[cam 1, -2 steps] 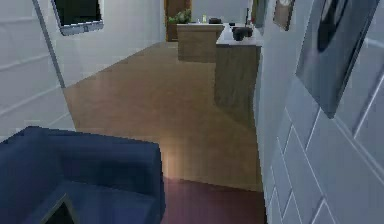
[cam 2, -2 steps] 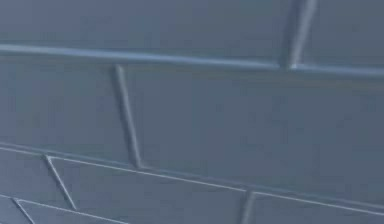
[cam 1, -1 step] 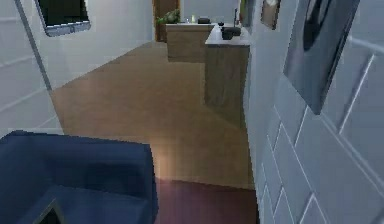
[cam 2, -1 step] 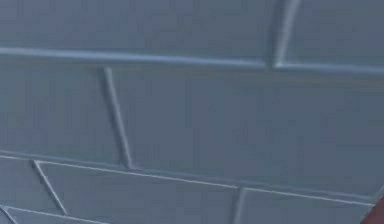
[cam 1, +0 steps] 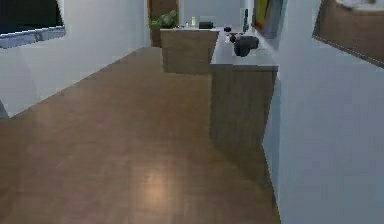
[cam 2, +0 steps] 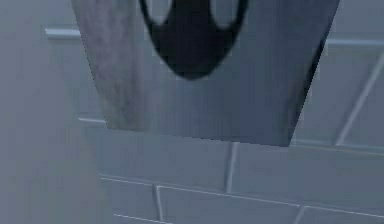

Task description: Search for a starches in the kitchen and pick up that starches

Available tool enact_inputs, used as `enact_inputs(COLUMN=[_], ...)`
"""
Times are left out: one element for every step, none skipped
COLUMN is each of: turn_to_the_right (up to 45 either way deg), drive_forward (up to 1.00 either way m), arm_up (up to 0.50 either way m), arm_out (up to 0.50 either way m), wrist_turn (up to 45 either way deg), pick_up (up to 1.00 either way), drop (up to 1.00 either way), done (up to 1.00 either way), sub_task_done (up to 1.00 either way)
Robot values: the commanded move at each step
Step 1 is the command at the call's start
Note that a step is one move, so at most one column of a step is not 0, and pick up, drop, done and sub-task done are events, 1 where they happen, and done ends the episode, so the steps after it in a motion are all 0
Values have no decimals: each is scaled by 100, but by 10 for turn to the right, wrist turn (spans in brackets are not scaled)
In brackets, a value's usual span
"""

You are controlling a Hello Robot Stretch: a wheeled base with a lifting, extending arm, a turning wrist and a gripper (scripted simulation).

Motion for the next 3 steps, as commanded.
enact_inputs(turn_to_the_right=[120,0,-90], drive_forward=[0,5,0], arm_up=[0,0,0], arm_out=[0,0,0], wrist_turn=[0,0,0], pick_up=[0,0,0], drop=[0,0,0], done=[0,0,0], sub_task_done=[0,0,0])
